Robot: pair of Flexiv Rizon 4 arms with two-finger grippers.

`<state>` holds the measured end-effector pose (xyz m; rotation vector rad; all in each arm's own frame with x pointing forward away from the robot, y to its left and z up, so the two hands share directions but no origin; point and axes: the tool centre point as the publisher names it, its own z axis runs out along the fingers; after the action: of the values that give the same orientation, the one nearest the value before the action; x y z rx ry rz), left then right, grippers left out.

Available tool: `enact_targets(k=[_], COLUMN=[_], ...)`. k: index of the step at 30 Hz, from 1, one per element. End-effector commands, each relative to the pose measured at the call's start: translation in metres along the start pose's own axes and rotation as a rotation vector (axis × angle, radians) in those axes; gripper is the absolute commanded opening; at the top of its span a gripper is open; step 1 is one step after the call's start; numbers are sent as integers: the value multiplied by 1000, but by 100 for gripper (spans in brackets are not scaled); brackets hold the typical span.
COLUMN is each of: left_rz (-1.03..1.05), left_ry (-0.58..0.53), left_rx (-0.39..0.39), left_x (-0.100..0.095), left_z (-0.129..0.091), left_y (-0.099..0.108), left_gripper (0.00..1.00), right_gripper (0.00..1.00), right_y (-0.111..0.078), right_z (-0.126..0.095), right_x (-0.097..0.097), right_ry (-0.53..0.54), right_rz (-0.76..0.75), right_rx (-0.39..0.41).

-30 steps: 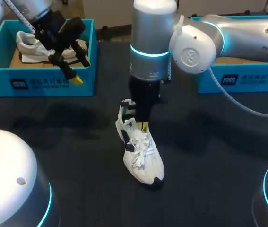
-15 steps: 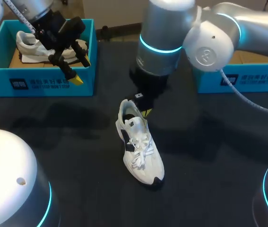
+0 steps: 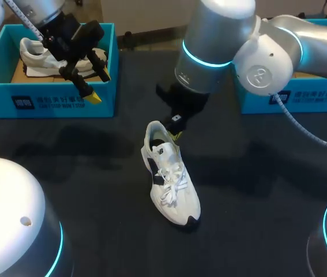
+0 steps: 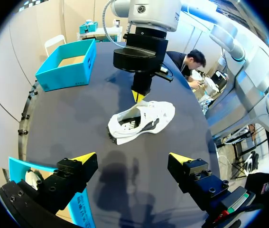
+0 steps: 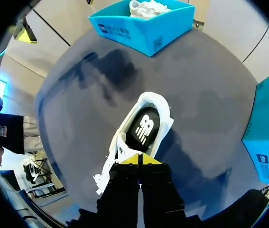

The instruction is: Take the shoe out of the shoebox, open the shoe tongue, remove and reinsert the insole, then place the shoe into the shoebox

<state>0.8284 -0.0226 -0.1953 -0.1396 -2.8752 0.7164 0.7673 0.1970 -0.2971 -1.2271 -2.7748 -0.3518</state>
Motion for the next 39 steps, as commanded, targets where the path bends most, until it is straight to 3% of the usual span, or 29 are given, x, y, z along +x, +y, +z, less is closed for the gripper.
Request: enact_targets(k=[1, 4, 5, 8, 18, 24, 33, 35, 39], left_rz=[0, 0, 0, 0, 0, 0, 0, 0, 0], left_ry=[-2, -2, -2, -2, -2, -2, -2, -2, -2], left_rx=[-1, -1, -1, -1, -1, -1, -1, -1, -1], left_x=[1, 1, 1, 1, 1, 1, 1, 1, 1], left_z=[0, 0, 0, 0, 0, 0, 0, 0, 0], left_y=[1, 1, 1, 1, 1, 1, 1, 1, 1], left_gripper=[100, 100, 100, 100, 100, 100, 100, 100, 100], right_gripper=[0, 0, 0, 0, 0, 0, 0, 28, 44], right_y=[-2, -2, 1, 9, 36, 45, 57, 60, 63], right_z=[0, 0, -3, -12, -17, -10, 4, 6, 10], right_x=[0, 0, -3, -9, -25, -32, -37, -37, -39], right_ry=[-1, -1, 12, -48, -151, -179, -179, -180, -176], right_rz=[1, 1, -90, -233, -620, -757, -789, -802, -810], right_rx=[-5, -5, 75, 152, 248, 240, 198, 189, 176])
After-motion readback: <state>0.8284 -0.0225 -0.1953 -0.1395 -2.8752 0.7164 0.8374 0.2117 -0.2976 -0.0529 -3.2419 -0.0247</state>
